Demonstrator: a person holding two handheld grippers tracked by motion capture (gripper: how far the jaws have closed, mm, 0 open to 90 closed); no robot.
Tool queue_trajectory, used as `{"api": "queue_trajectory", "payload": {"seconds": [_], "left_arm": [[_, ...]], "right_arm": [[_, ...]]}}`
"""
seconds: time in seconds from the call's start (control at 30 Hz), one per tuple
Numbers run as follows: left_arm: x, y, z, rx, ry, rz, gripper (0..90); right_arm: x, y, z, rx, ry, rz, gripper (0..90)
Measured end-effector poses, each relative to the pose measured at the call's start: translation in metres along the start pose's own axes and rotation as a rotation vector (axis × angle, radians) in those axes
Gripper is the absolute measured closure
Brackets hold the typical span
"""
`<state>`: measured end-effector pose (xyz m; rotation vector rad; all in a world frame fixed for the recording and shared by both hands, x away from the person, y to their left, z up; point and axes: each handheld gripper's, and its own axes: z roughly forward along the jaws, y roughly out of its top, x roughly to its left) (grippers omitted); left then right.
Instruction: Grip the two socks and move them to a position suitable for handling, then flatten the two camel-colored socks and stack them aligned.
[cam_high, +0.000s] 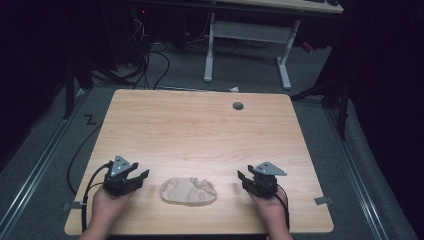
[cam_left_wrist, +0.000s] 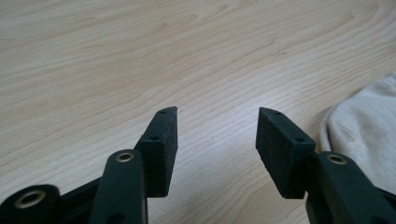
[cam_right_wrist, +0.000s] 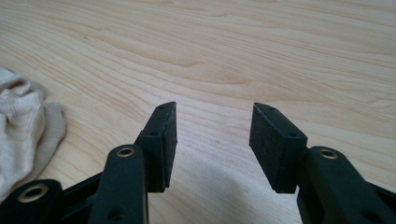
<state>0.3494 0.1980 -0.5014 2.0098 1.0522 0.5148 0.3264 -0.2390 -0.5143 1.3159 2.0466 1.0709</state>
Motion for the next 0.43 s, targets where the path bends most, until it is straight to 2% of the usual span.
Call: {"api": "queue_trajectory", "payload": {"seconds": [0.07, 0.17, 0.23, 0.33, 0.43], "left_arm": [[-0.002, 0.002, 0.0, -0.011, 0.005, 0.007, 48.3], [0.001, 0.001, -0.001, -0.018, -0.001, -0.003, 48.1], [0.005, -0.001, -0.001, -0.008, -0.007, -0.019, 48.1], [0.008, -0.004, -0.003, -0.008, -0.018, -0.048, 48.0], [0.006, -0.004, -0.008, -0.009, -0.014, -0.023, 47.8]], "right_arm": [[-0.002, -0.002, -0.001, 0.0, -0.001, 0.005, 51.7], [-0.003, 0.0, -0.001, 0.001, -0.004, 0.002, 51.5], [-0.004, 0.001, 0.001, -0.003, -0.011, 0.003, 51.5], [-0.003, 0.0, 0.005, 0.023, -0.016, 0.007, 51.8], [0.0, 0.002, 0.006, 0.018, -0.016, 0.003, 51.8]]}}
